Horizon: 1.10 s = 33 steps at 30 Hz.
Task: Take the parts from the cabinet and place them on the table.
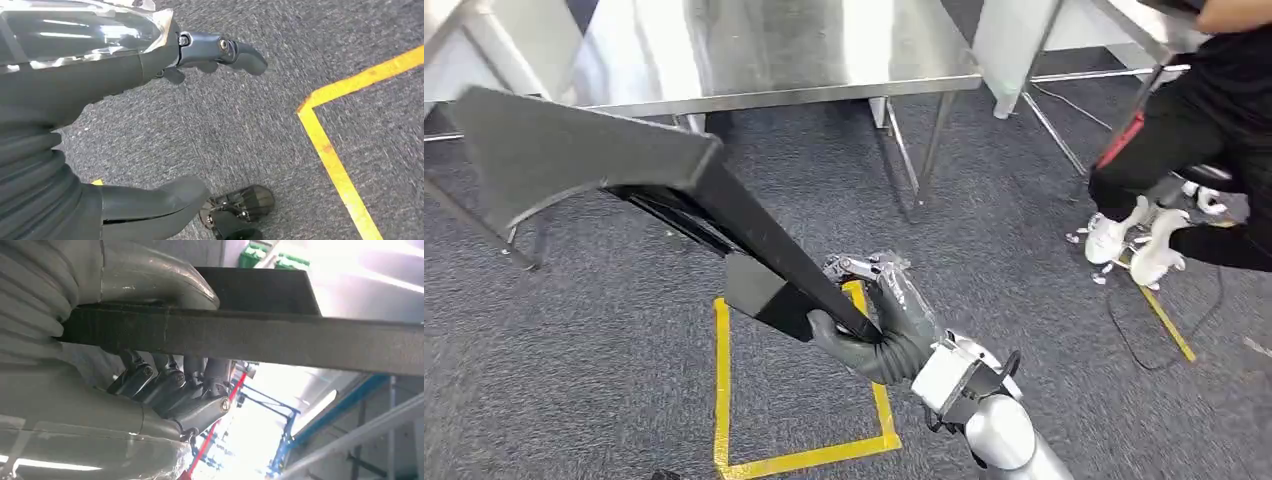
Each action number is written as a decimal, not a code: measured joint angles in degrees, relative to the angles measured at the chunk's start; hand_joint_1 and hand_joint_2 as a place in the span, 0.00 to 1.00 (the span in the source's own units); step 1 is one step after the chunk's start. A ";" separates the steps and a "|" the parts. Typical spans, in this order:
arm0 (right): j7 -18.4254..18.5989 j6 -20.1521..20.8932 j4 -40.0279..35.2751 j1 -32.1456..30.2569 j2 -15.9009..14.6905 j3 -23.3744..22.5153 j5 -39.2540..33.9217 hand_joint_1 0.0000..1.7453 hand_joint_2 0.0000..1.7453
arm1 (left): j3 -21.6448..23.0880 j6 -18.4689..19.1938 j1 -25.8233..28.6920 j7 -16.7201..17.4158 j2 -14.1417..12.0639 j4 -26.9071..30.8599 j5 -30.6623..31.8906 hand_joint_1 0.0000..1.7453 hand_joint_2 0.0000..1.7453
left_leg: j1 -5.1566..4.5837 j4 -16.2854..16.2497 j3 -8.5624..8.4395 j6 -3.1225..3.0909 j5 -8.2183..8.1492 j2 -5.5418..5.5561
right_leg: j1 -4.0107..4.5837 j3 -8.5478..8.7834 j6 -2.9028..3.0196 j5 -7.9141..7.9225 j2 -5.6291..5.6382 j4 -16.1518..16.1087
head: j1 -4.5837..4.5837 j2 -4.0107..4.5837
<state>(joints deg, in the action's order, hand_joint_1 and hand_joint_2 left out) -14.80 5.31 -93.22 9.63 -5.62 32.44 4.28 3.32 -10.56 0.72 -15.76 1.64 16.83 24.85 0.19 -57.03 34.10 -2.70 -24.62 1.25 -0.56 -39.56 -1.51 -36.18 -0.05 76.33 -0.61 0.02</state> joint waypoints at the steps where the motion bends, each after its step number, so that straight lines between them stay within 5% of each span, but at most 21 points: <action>1: 0.09 -0.05 0.00 -0.03 -0.04 0.00 0.00 1.00 1.00 | 0.00 0.00 0.10 -0.02 0.00 0.02 0.13 0.00 1.00 | 0.01 -0.01 -0.07 0.04 -0.03 0.45 | -0.08 -0.49 -0.55 0.85 -0.01 -0.36 | -0.02 0.00; 4: 0.22 -0.28 0.00 0.00 -0.04 -0.02 -0.02 1.00 1.00 | 0.00 0.04 0.14 -0.30 0.07 0.18 0.46 0.00 1.00 | 0.30 -0.38 -0.35 0.66 -0.44 1.70 | -0.71 5.05 -2.81 7.99 0.08 -14.48 | -0.02 0.00; 5: 0.22 -0.33 0.00 0.02 -0.07 0.00 -0.02 1.00 1.00 | 0.00 0.13 0.15 -0.37 0.00 0.20 0.48 0.00 1.00 | 0.22 -0.72 -0.14 1.06 -0.69 1.94 | -0.96 6.16 -2.75 9.01 0.38 -17.72 | -0.09 0.00; 6: 0.26 -0.37 0.00 0.00 -0.02 0.04 -0.04 1.00 1.00 | 0.00 0.20 0.20 -0.39 -0.04 0.20 0.53 0.00 1.00 | -0.12 -1.04 0.00 1.53 -1.06 2.12 | -0.69 6.61 -1.78 9.20 0.48 -17.86 | -0.07 0.00; 7: 0.26 -0.39 0.00 -0.01 -0.02 0.02 -0.04 1.00 1.00 | 0.00 0.26 0.28 -0.44 -0.13 0.20 0.55 0.00 1.00 | -0.21 -1.25 0.22 1.17 -1.20 2.01 | -1.04 6.42 -1.13 9.51 0.47 -17.92 | -0.02 0.00; 8: 0.26 -0.55 0.00 0.00 0.00 0.00 -0.04 1.00 1.00 | 0.00 0.37 0.39 -0.46 -0.15 0.20 0.59 0.00 1.00 | -0.20 -1.20 0.28 0.27 -0.88 1.95 | -0.90 6.34 -1.11 9.52 0.50 -17.90 | -0.02 0.00; 16: 0.33 -1.11 0.00 0.01 0.04 0.00 0.50 1.00 1.00 | 0.02 1.49 0.37 -1.22 -0.37 0.20 1.03 0.00 1.00 | -0.05 -0.47 -0.19 0.63 -0.76 1.63 | -0.35 6.33 -0.17 9.43 0.65 -17.87 | -0.02 0.00; 18: 0.33 -1.18 0.00 0.00 0.04 0.00 0.50 1.00 1.00 | 0.02 1.73 0.38 -1.36 -0.43 0.20 1.05 0.00 1.00 | 0.04 -0.56 -0.15 1.57 -0.91 1.62 | -0.48 6.34 -0.20 9.45 0.66 -17.92 | -0.02 0.00; 21: 0.35 -1.18 -0.07 -0.04 0.17 0.00 0.50 1.00 1.00 | 0.02 1.88 0.36 -1.46 -0.70 0.20 1.49 0.00 1.00 | -0.19 -0.75 -0.01 0.77 -1.49 1.61 | -0.94 6.48 -0.44 9.40 0.67 -18.34 | -0.04 0.00; 22: 0.35 -1.20 -0.22 -0.10 0.28 0.00 0.50 1.00 1.00 | 0.02 1.88 0.38 -1.51 -0.83 0.20 1.58 0.00 1.00 | -0.30 0.03 -0.35 0.32 -1.20 1.65 | -0.77 6.86 -0.85 10.40 0.66 -17.77 | 0.00 0.00; 23: 0.35 -1.20 -0.28 -0.21 0.31 0.00 0.50 1.00 1.00 | 0.02 1.90 0.40 -1.51 -0.92 0.18 1.60 0.00 1.00 | -0.42 0.69 -0.35 -0.21 -1.18 1.56 | -0.69 6.84 -1.89 11.35 0.66 -17.43 | -0.09 0.00; 25: 0.37 -1.29 -0.39 -0.03 0.26 -0.02 0.50 1.00 1.00 | 0.02 1.90 0.37 -1.53 -0.94 0.18 1.66 0.00 1.00 | 0.14 1.94 -2.35 -0.45 -0.82 1.60 | -0.61 6.39 -1.42 9.68 0.61 -16.50 | -0.09 0.00; 29: 0.37 -1.31 -0.39 -0.40 0.13 -0.04 0.50 1.00 1.00 | -0.02 1.92 0.43 -1.53 -1.11 0.18 1.66 0.00 1.00 | 0.24 1.83 -2.26 -0.39 -0.76 1.37 | -0.74 -0.65 -1.29 2.74 0.60 -2.22 | -0.37 0.00; 30: 0.37 -1.31 -0.39 -0.50 0.06 -0.02 0.52 1.00 1.00 | -0.02 1.97 0.49 -1.53 -1.05 0.18 1.66 0.00 1.00 | 0.37 1.82 -2.35 -0.16 -0.85 1.36 | -0.89 -1.23 -1.49 2.72 0.58 -1.55 | -0.33 0.00; 31: 0.37 -1.31 -0.39 -0.50 0.06 -0.02 0.52 1.00 1.00 | -0.02 2.06 0.51 -1.53 -1.00 0.18 1.66 0.00 1.00 | 0.56 1.75 -2.53 0.16 -1.01 1.42 | -1.14 -0.29 -2.54 3.91 0.57 -3.83 | -0.35 0.00; 33: 0.37 -1.31 -0.39 -0.49 0.04 -0.04 0.52 1.00 1.00 | -0.02 2.05 0.48 -1.53 -0.92 0.18 1.66 0.00 1.00 | 1.25 1.13 -3.03 1.18 -1.68 1.75 | -1.80 4.96 -4.78 8.65 0.56 -14.55 | -0.35 0.00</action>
<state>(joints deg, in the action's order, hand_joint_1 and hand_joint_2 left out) -14.43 4.00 -93.61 9.14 -5.57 32.39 4.81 3.30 -8.50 1.19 -17.29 0.72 17.00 26.51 1.44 -55.90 31.07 -1.52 -26.30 2.99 -2.36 -34.60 -6.29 -27.53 0.51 61.78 -0.96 0.02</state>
